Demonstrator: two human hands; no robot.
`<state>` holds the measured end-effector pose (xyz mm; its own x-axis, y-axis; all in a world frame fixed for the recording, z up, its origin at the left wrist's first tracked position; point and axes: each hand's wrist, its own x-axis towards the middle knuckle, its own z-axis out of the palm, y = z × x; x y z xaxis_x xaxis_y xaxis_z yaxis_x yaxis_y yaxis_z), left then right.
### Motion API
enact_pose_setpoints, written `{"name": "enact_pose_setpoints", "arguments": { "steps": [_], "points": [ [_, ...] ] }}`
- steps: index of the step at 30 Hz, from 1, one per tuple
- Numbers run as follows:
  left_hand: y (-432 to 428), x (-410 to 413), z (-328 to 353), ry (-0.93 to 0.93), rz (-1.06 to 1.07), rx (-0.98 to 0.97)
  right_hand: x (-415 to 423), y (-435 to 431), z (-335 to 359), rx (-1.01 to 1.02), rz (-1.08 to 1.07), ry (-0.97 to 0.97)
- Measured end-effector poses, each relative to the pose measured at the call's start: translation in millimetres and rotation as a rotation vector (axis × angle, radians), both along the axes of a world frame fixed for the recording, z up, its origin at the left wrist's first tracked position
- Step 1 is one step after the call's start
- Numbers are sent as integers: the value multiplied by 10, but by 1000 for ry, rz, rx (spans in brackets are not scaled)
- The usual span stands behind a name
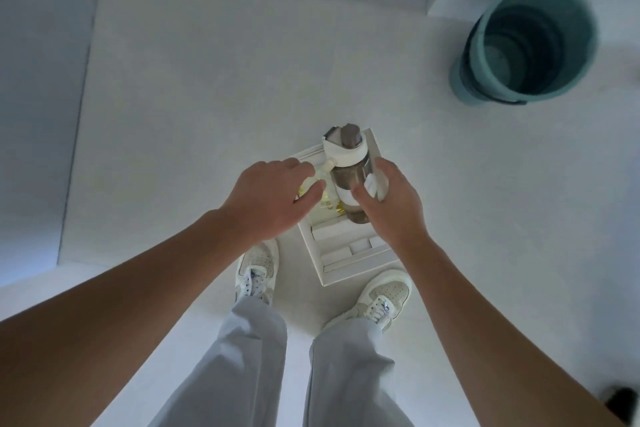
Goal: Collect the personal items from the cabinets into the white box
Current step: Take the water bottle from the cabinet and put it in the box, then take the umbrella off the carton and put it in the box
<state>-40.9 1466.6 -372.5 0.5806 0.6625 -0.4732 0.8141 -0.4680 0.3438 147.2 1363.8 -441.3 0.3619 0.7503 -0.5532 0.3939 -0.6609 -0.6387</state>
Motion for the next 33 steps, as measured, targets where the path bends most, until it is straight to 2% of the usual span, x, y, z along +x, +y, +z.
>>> {"name": "enact_pose_setpoints", "arguments": {
  "steps": [6, 15, 19, 24, 33],
  "points": [
    [551, 236, 1547, -79, -94, 196, 123, 490, 1683, 161, -13, -75],
    [951, 374, 4800, -304, -122, 470, 230, 790, 5288, 415, -100, -286],
    [828, 222, 6021, -399, -164, 525, 39, 605, 6506, 511, -179, -345],
    [622, -152, 6832, -325, -132, 649, -307, 371, 7267, 598, -221, -375],
    [272, -534, 7422, -369, -16, 776, -487, 315, 7971, 738, -91, -403]
  ]
}}
